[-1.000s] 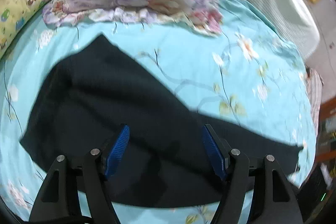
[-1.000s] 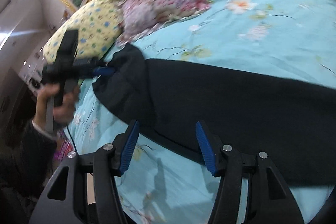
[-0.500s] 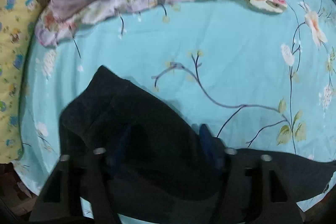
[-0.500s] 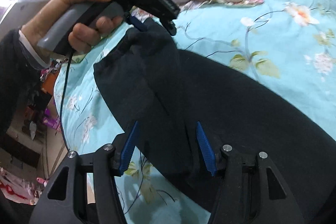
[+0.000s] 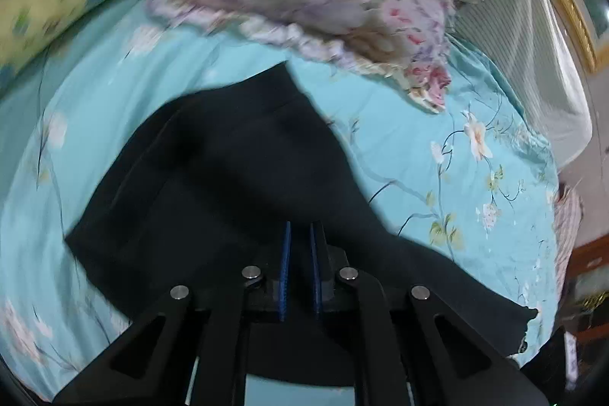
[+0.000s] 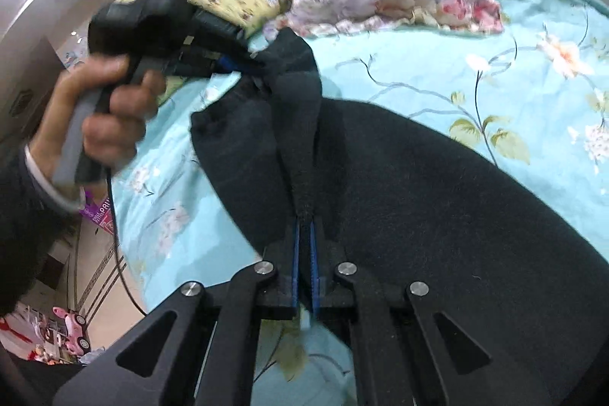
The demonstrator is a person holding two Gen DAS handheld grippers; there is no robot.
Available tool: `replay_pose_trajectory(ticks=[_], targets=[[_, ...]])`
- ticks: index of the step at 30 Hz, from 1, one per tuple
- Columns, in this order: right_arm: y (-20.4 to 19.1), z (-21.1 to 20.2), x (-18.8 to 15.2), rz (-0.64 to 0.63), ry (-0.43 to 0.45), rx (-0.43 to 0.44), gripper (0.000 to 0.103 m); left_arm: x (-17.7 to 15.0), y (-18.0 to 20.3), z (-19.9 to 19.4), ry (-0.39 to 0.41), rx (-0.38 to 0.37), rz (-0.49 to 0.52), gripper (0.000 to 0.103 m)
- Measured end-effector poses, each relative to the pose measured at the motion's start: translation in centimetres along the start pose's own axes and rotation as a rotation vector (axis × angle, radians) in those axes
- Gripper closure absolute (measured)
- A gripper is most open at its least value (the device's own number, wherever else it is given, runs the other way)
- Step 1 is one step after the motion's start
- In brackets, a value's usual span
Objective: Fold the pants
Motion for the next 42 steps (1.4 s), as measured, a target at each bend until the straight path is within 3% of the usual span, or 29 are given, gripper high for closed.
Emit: replay_pose_trajectory(ticks=[5,9,10,12,13,15,19,21,22,24,25,26,28,32,36,42], targets=[[-1.3,-0.1,-0.5,-0.044,-0.026,-0.009,0.097,-3.4,-1.9,-1.4,0.055,-0.071,-0.07,0.099],[-1.6,0.3,-1.6,-0.073,-0.067,-0.031,0.097,-3.6,-0.1,-1.9,0.044,-0.099,-0.001,0.096],[-1.4,0.7,-1.8,-0.08,-0.079,-0.051,0.097,-3.2,0.6,-2.2,0.05,-0.089,0.019,0.085],[-1.1,1.1,-2.0,-0.062,-0.091,-0.055,0.097,-2.0,2.0,-2.1,0.037,-0.06,0.04,0.049],[-1.1,1.1,-2.1,-0.057,-0.091,-0.055,0.097,-1.4,2.4,-1.9,0.035,-0.032,0.038,0.024],[-1.0,1.4,-2.0,-0.052,-0.091,-0.059,0.097,0.1,4.1,-1.5,0.056,-0.002,0.046,0.023],[-1.1,1.6,-2.1,-0.055,-0.095,-0.068,0.097,2.9,7.1,2.1,-0.006,0.224,0.125,0.021],[-1.2,1.4,-2.0,-0.058,-0.092,-0.066,0.097,3.4,7.0,4.8,-0.071,0.376,0.138,0.021],[-1.3,1.2,-1.9,-0.062,-0.09,-0.065,0.098,3.5,6.7,5.9,-0.102,0.413,0.137,0.023],[-1.4,0.7,-1.7,-0.065,-0.079,-0.059,0.098,3.3,6.2,7.4,-0.132,0.464,0.159,0.047],[-1.4,0.6,-1.6,-0.066,-0.074,-0.057,0.098,3.1,6.0,7.4,-0.134,0.469,0.163,0.07],[-1.5,0.2,-1.4,-0.067,-0.061,-0.054,0.098,2.9,5.8,7.1,-0.118,0.428,0.153,0.083],[-1.6,-0.2,-1.1,-0.067,-0.045,-0.051,0.098,2.7,5.2,5.6,-0.062,0.338,0.112,0.093],[-1.8,-1.1,-0.6,-0.068,-0.014,-0.036,0.098,1.3,2.5,1.3,0.063,0.157,-0.002,0.096],[-2.0,-1.2,-0.5,-0.089,-0.009,-0.027,0.098,-1.7,-1.3,-1.6,0.139,0.037,-0.127,0.096],[-2.3,0.6,-1.2,-0.1,-0.071,-0.05,0.098,-5.0,-5.1,-1.2,0.15,-0.039,-0.23,0.096]])
Point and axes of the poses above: each gripper's, at about its wrist camera, not at the fingertips, and z roughly the way its jaws point, y to its right, x to its top, the point moved 6 cm from there along z, roughly the way its jaws point, and after that the axes turned 8 degrees about z, right-handed, at the moved point
